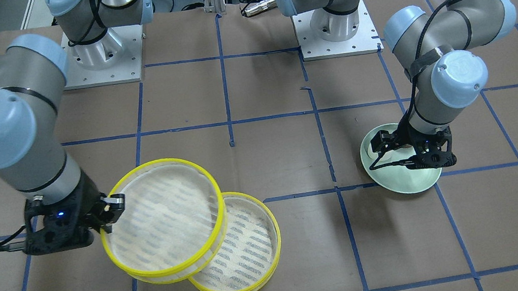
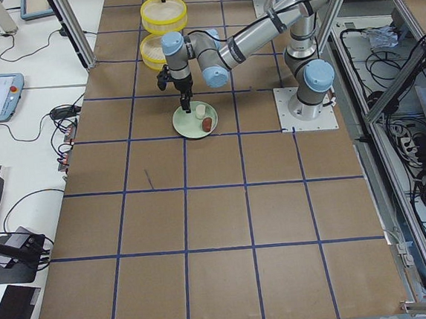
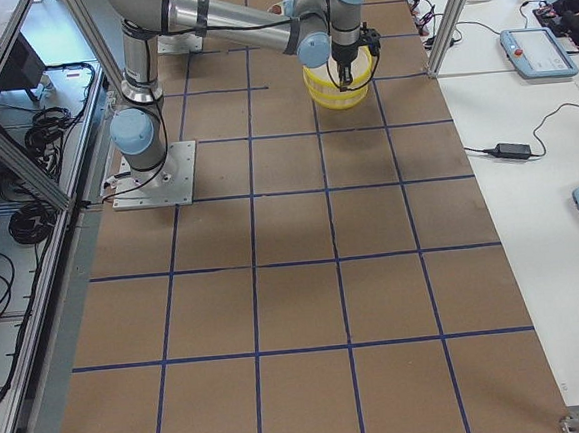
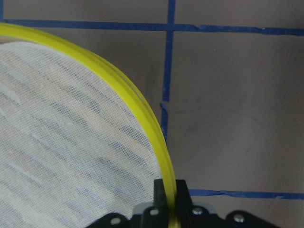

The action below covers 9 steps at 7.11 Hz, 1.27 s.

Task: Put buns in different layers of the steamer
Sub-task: 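Lift the top layer beside the bottom layer with right gripper while left grasps white bun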

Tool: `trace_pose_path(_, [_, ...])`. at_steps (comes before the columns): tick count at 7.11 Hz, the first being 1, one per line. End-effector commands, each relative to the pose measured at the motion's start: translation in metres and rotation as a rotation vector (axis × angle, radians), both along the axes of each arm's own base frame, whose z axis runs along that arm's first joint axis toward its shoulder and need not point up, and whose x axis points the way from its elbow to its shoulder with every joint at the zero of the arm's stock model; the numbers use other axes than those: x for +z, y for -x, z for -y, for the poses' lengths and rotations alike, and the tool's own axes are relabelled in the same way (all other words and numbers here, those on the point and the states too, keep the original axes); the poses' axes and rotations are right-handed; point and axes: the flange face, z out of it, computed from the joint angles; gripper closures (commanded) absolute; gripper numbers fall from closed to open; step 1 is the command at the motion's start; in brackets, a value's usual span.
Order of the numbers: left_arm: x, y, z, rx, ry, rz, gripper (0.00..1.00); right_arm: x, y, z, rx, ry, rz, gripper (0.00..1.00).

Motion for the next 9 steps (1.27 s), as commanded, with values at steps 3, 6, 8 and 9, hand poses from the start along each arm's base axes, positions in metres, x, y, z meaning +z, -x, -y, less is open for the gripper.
trace_pose_path(3, [-0.034,0.005,-0.024,0.049,-0.077,-0.007,0.43,-0.026,0.09,0.014,0.075,-0.039,-0.029,0.91])
trace_pose_path(6, [-0.041,0.006,-0.028,0.054,-0.091,-0.016,0.93,-0.029,0.091,0.014,0.074,-0.045,-0.028,0.91])
trace_pose_path(8, [-0.004,0.005,-0.012,0.063,0.017,0.01,1.0,-0.029,0.091,0.014,0.066,-0.046,-0.024,0.91])
trace_pose_path(9, [0.046,0.007,0.006,0.074,0.118,0.034,1.0,-0.027,0.09,0.015,0.061,-0.04,-0.017,0.9])
